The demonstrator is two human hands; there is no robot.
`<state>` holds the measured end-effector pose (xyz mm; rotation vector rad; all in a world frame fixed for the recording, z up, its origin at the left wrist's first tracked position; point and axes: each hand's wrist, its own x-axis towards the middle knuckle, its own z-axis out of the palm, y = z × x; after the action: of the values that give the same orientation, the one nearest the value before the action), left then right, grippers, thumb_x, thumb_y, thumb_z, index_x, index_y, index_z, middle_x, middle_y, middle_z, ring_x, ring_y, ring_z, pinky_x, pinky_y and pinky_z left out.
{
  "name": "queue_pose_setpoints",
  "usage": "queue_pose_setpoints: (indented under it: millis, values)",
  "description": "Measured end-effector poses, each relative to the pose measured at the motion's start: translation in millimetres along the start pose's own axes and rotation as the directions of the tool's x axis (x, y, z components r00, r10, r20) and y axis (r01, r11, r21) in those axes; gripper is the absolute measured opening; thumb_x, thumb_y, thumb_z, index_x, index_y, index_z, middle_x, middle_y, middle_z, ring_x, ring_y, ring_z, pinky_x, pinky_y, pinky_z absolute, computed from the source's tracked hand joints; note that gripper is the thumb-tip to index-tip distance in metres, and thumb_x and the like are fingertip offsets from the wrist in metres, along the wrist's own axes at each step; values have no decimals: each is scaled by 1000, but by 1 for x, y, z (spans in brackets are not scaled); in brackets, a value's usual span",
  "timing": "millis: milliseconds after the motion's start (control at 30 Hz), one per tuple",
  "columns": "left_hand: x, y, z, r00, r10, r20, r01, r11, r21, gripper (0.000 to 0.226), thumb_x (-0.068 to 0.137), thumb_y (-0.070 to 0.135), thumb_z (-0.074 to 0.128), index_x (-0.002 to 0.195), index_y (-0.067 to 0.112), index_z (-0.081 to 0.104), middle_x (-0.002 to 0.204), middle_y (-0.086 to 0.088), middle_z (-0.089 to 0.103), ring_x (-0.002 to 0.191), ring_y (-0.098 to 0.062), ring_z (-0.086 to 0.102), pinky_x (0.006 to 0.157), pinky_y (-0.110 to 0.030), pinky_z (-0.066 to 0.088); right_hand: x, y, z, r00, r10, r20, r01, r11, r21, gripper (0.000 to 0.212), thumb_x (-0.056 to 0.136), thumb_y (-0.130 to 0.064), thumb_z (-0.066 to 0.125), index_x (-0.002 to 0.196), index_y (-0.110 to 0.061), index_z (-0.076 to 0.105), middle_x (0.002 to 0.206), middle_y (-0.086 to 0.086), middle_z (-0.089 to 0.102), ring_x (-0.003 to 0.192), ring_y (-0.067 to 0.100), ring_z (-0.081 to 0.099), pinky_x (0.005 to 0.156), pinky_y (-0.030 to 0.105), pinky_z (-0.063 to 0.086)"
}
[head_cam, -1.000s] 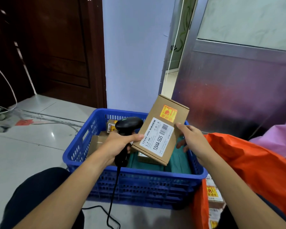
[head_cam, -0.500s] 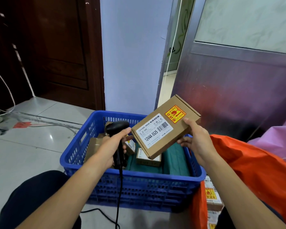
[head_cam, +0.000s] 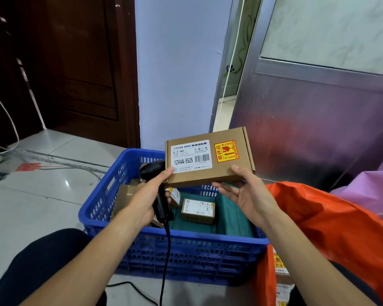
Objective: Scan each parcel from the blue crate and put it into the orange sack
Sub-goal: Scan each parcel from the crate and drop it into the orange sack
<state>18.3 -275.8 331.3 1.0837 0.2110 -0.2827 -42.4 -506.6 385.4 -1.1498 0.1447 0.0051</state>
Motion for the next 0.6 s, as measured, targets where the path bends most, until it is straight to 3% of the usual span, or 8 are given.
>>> queue_pose_setpoints:
  millis: [167,267,467,600]
  values:
    - [5,7,-8,996,62,-69,-64,998,-26,45,77,36,91,110,7,81,97,-13,70,52,-12,51,50,-26,49,3,1,1,999,-37,-39,32,993,-118,22,100,-31,60,116,-17,66,110,13,76,100,31,72,87,43,58]
    - [6,11,-12,991,92,-95,-94,996,-10,50,74,37,91,110,4,80,88,-13,68,52,-12,51,49,-26,48,3,-1,-1,997,-40,-61,31,989,-147,26,100,-36,60,117,-18,67,110,11,77,106,33,72,87,44,59]
    - [3,14,-14,993,92,-79,-90,996,27,52,76,39,90,111,2,78,82,-9,69,52,-11,55,52,-26,50,3,0,-1,998,7,-63,-18,983,-180,29,95,-31,68,120,-16,68,112,9,77,99,20,74,71,39,63]
    - [3,15,-14,990,101,-102,-97,994,39,52,76,40,90,109,2,79,85,-11,72,54,-12,56,55,-28,51,0,1,1,998,62,-23,-66,979,-193,44,84,-22,77,124,-9,65,111,10,78,94,20,76,64,36,65]
